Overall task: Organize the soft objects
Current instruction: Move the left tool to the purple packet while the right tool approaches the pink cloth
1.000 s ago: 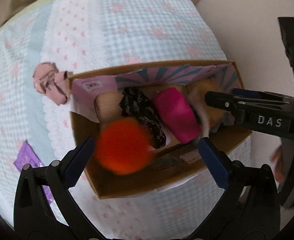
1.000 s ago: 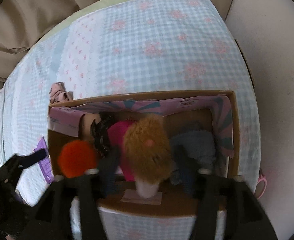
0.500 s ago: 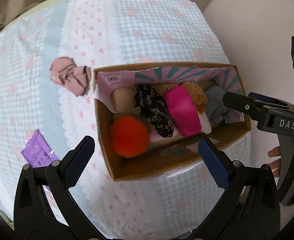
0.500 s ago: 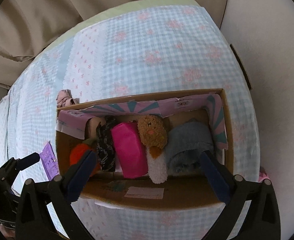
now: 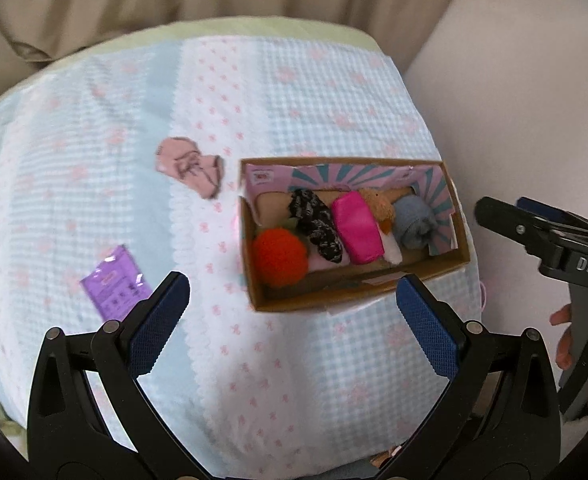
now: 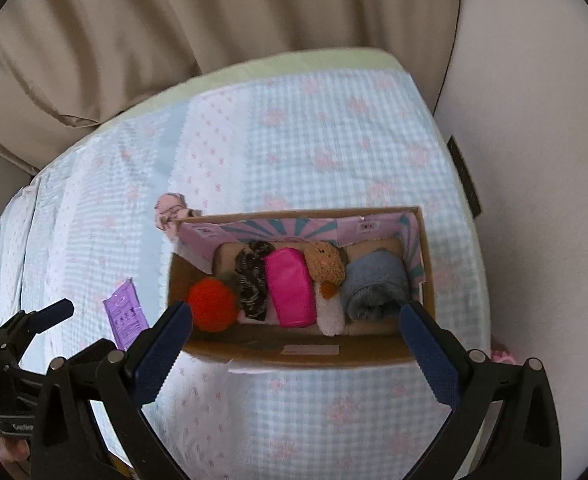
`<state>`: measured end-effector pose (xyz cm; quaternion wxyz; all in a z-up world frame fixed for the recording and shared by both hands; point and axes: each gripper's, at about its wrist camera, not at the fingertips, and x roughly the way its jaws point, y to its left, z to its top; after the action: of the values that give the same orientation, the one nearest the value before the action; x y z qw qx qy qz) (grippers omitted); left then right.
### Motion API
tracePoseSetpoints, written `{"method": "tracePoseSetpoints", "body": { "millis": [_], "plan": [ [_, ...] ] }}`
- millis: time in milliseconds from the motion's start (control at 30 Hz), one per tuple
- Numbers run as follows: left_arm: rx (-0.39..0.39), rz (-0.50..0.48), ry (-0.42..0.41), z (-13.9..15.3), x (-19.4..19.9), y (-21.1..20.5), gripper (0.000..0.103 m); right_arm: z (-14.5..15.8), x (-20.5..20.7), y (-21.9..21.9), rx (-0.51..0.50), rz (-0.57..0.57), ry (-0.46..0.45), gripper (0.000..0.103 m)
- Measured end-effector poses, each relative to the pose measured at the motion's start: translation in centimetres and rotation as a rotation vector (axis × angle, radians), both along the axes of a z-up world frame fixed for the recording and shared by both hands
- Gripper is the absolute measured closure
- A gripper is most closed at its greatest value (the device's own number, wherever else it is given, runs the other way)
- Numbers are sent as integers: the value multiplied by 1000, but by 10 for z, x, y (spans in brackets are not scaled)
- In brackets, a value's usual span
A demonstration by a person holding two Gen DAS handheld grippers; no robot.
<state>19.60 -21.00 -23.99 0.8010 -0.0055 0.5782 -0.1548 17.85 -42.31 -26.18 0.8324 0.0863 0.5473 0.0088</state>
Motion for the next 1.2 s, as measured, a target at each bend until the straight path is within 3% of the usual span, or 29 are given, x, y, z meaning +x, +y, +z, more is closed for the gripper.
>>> {"method": "tracePoseSetpoints", "body": {
  "millis": [333,633,900,1200],
  "plan": [
    [13,127,-138,72,-57,63,0,88,-66,54,-85,29,-199,0],
    [68,319,-213,103,-103,133,0,125,-95,107,-81,130,-345,0],
    [95,427,-178,85,-113,173,0,108,-77,143,-49,242,-346,0],
    [73,519,-81,22,-100,201,0,72,-21,177,-31,327,-245,0]
  ]
}}
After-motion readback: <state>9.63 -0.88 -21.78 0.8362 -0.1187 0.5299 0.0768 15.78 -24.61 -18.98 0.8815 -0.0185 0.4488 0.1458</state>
